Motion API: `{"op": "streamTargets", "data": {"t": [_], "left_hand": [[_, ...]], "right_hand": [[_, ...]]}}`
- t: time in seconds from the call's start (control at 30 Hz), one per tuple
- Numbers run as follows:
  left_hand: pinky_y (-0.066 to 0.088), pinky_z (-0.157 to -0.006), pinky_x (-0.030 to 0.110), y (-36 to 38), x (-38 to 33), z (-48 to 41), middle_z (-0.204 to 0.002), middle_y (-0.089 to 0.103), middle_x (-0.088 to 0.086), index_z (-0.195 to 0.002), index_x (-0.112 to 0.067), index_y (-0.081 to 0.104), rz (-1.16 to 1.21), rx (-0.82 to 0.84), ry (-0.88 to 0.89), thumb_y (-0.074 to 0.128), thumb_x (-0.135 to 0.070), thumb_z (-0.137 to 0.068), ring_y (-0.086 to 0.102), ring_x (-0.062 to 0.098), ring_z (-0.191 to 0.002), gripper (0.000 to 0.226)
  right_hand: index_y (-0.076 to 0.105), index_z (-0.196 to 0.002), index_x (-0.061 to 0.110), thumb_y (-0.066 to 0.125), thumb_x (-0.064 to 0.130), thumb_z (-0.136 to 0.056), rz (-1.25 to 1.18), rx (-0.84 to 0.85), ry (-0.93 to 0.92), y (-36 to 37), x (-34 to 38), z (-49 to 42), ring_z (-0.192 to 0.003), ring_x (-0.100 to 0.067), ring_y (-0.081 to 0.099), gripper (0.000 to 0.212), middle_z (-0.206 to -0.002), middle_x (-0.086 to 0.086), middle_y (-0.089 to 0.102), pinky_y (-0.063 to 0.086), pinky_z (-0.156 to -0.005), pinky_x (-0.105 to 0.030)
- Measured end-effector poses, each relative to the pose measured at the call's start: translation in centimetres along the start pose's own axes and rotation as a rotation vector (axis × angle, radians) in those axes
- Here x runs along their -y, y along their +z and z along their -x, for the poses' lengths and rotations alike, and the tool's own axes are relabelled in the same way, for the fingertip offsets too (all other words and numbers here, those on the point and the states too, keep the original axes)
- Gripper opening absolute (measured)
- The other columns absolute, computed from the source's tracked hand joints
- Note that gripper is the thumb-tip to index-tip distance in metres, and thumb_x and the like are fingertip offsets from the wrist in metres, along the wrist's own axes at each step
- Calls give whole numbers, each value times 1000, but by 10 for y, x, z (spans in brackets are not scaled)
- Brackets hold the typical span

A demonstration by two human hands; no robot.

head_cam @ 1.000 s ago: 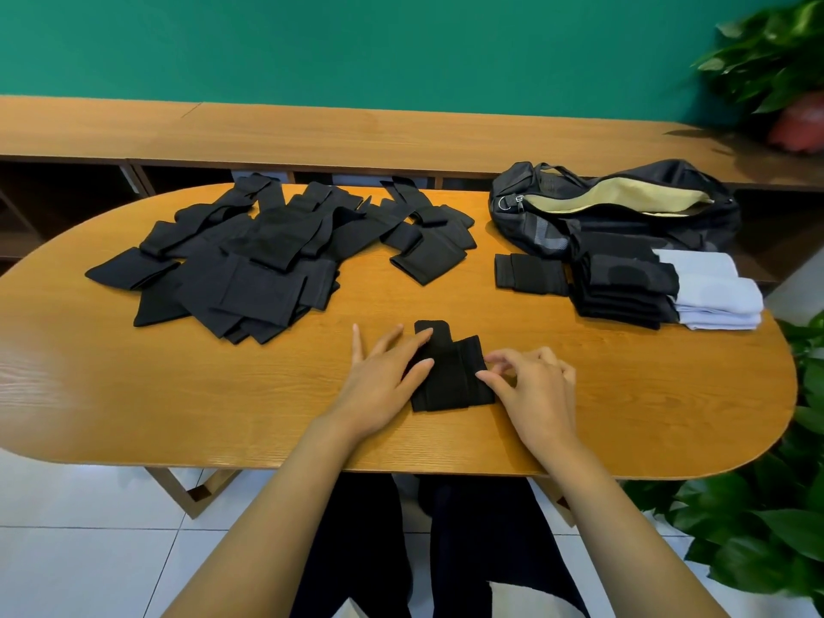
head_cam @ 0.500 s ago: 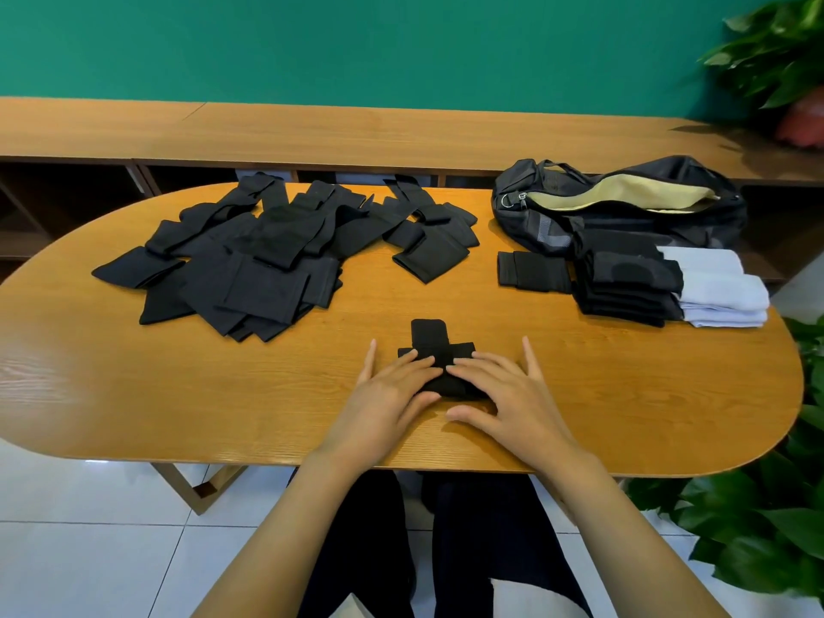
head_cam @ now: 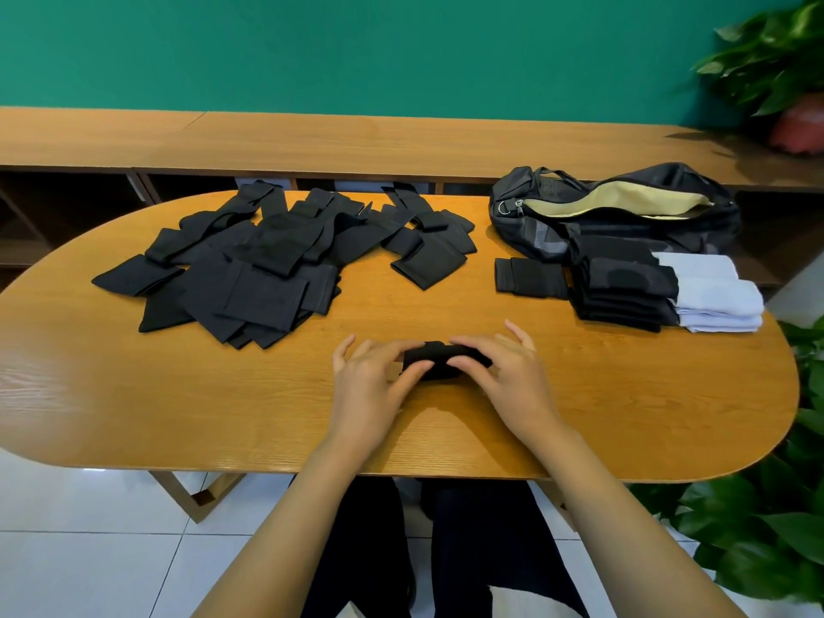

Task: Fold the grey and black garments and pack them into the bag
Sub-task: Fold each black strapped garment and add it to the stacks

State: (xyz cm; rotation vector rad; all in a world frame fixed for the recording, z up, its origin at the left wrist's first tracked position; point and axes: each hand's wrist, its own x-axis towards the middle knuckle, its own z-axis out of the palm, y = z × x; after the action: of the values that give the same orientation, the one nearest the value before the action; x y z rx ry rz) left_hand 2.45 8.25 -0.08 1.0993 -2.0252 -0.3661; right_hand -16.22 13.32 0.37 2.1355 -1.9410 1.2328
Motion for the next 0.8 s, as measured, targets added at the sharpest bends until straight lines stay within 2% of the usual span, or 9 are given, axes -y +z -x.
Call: {"op": "streamTargets", "data": {"t": [0.13, 0.2, 0.23, 0.33, 0.4, 0.5, 0.6, 0.7, 0.8], "left_hand": [[22, -112, 39, 10, -3, -18, -84, 63, -13, -119, -30, 65, 37, -25, -177, 64, -43, -88, 59, 6, -90, 33], [22, -111, 38, 14, -4, -27, -88, 64, -13, -126, -30, 59, 73, -31, -249, 65, -39, -89, 60, 8, -94, 38], [22, -110, 38, 16, -4, -30, -92, 66, -12, -130, -30, 55, 75, -26, -277, 65, -39, -90, 59, 9, -99, 42], [25, -112, 41, 22, 1, -36, -120, 64, -7, -142, -26, 45, 26, 9, -324, 64, -37, -91, 52, 11, -118, 56], [26, -113, 44, 23, 11, -35, -134, 57, -6, -142, -25, 46, -13, 45, -309, 64, -37, -91, 46, 13, -127, 55], [23, -115, 48, 21, 24, -29, -139, 54, -7, -136, -27, 53, -49, 117, -238, 63, -40, -91, 43, 14, -131, 48], [8, -119, 49, 16, 29, -23, -146, 46, -13, -138, -30, 50, -67, 281, -173, 62, -46, -89, 31, 10, -140, 53], [1, -120, 47, 14, 30, -20, -150, 41, -14, -141, -31, 47, -175, 359, -109, 56, -46, -93, 24, 8, -143, 51], [4, -119, 46, 15, 27, -21, -146, 47, -12, -138, -31, 50, -277, 329, -47, 41, -46, -99, 32, 10, -138, 43]], "right_hand": [[69, -112, 23, 63, 30, -93, -123, -5, 120, 10, -1, -18, -99, 3, 53, 22, -105, 18, 64, 39, -104, -48], [67, -116, 22, 63, 29, -93, -124, -11, 147, 14, -3, -27, -104, -4, 54, 25, -109, 17, 62, 44, -98, -48], [64, -122, 21, 62, 28, -93, -103, -3, 161, 16, -4, -32, -110, -8, 53, 30, -116, 12, 62, 43, -100, -48], [52, -138, 20, 62, 28, -93, 59, 27, 172, 18, -9, -37, -132, -16, 39, 46, -141, 2, 49, 29, -114, -42], [52, -138, 22, 60, 30, -95, 217, 54, 109, 16, -10, -34, -135, -16, 38, 44, -144, 3, 48, 19, -117, -41], [58, -132, 26, 48, 38, -100, 299, 172, 45, 15, -9, -22, -129, -8, 46, 36, -135, 9, 57, 6, -121, -36], [59, -130, 28, 41, 42, -101, 274, 255, 49, 15, -11, -12, -125, -2, 49, 37, -132, 12, 60, -4, -120, -31], [58, -129, 27, 41, 43, -101, 241, 257, 66, 14, -11, -7, -126, -1, 48, 37, -134, 10, 58, -4, -120, -31], [61, -109, 28, 40, 48, -99, 211, 237, 56, 12, -7, -3, -134, -3, 40, 31, -141, 8, 52, -4, -120, -31]]}}
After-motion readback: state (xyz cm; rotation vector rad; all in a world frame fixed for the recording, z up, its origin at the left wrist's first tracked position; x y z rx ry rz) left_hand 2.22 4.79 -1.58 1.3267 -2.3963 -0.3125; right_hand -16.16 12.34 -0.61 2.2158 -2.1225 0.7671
